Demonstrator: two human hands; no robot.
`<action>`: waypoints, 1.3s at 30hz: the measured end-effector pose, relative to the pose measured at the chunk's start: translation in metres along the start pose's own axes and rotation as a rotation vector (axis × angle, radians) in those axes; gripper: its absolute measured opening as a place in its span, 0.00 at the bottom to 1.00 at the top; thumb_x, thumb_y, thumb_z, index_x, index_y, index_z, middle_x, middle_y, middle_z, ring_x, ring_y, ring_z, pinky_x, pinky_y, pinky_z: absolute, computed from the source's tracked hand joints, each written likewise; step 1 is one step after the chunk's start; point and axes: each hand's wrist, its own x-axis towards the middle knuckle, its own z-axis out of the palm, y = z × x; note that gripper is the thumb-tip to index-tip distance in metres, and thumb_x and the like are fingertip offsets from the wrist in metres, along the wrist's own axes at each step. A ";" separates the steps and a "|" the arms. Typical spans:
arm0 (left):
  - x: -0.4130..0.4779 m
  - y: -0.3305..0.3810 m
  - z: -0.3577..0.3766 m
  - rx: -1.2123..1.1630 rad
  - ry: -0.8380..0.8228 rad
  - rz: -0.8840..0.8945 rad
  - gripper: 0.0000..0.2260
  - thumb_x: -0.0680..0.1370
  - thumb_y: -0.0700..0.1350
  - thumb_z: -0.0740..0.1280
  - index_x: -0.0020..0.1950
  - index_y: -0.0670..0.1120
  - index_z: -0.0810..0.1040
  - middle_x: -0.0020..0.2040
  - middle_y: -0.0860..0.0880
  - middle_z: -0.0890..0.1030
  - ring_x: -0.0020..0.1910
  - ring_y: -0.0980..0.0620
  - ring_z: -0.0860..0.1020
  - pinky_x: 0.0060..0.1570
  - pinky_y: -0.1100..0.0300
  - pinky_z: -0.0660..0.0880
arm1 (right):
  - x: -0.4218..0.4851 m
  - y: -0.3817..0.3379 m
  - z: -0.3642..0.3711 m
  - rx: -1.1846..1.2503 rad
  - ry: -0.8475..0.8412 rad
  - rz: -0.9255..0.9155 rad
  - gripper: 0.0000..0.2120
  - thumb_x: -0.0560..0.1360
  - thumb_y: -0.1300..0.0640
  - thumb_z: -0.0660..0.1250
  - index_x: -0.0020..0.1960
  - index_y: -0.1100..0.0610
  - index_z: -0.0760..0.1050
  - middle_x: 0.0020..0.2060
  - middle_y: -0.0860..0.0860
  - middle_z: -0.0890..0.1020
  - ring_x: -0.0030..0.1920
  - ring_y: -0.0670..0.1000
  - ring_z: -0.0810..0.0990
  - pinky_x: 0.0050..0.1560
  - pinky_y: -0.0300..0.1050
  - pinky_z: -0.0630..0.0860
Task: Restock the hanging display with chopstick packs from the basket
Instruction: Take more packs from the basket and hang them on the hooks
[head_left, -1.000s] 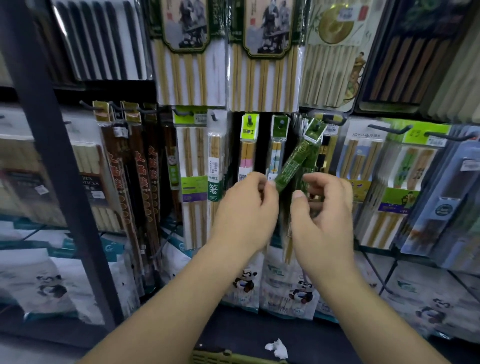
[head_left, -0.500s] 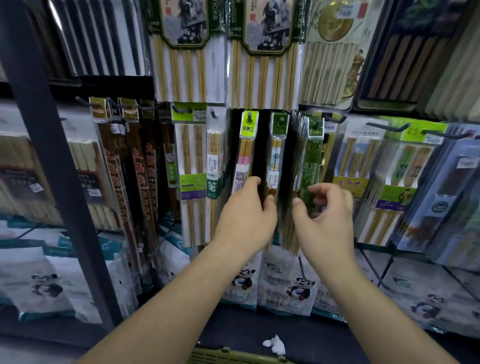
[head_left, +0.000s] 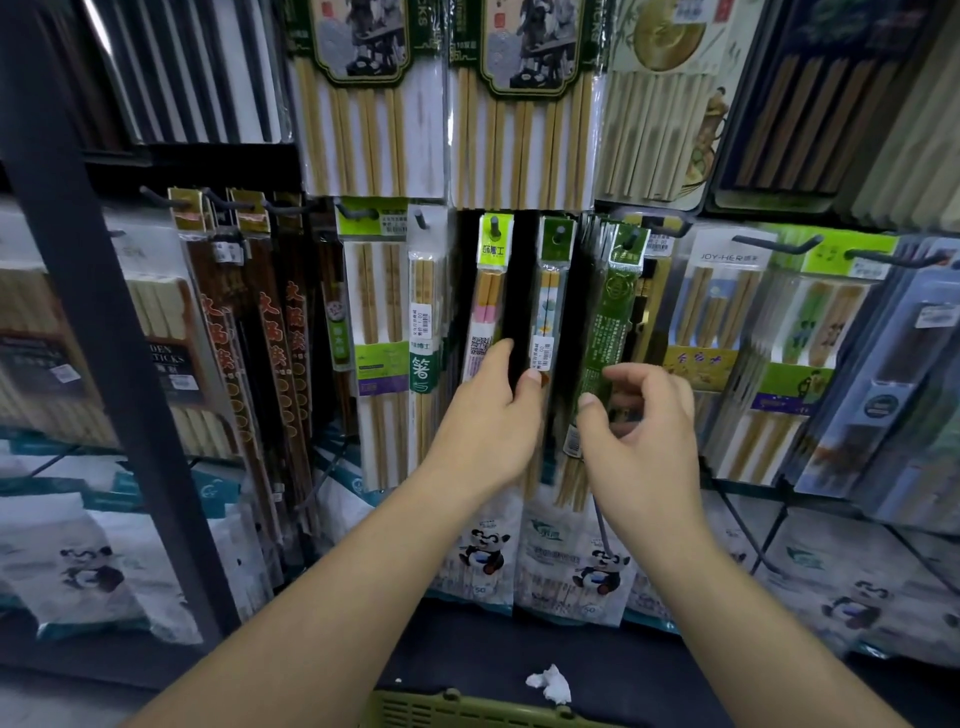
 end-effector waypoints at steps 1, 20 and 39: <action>0.000 0.001 0.000 -0.017 -0.002 0.004 0.31 0.81 0.59 0.56 0.83 0.52 0.56 0.80 0.48 0.66 0.78 0.50 0.65 0.68 0.60 0.59 | -0.002 -0.003 -0.001 0.008 0.011 -0.028 0.09 0.79 0.50 0.65 0.59 0.44 0.71 0.55 0.36 0.68 0.57 0.48 0.75 0.52 0.40 0.76; 0.019 -0.002 0.020 -0.725 -0.279 -0.209 0.24 0.77 0.71 0.57 0.54 0.58 0.84 0.51 0.61 0.86 0.52 0.68 0.81 0.56 0.66 0.73 | 0.020 -0.001 0.061 0.496 -0.386 0.362 0.51 0.65 0.19 0.49 0.82 0.44 0.59 0.79 0.46 0.66 0.78 0.45 0.64 0.79 0.54 0.60; -0.047 -0.054 0.010 -0.269 -0.248 -0.220 0.26 0.85 0.55 0.59 0.82 0.53 0.60 0.74 0.63 0.63 0.62 0.82 0.65 0.55 0.85 0.63 | -0.066 0.043 0.047 0.311 -0.403 0.219 0.25 0.72 0.20 0.48 0.67 0.15 0.44 0.67 0.12 0.50 0.72 0.22 0.50 0.72 0.33 0.54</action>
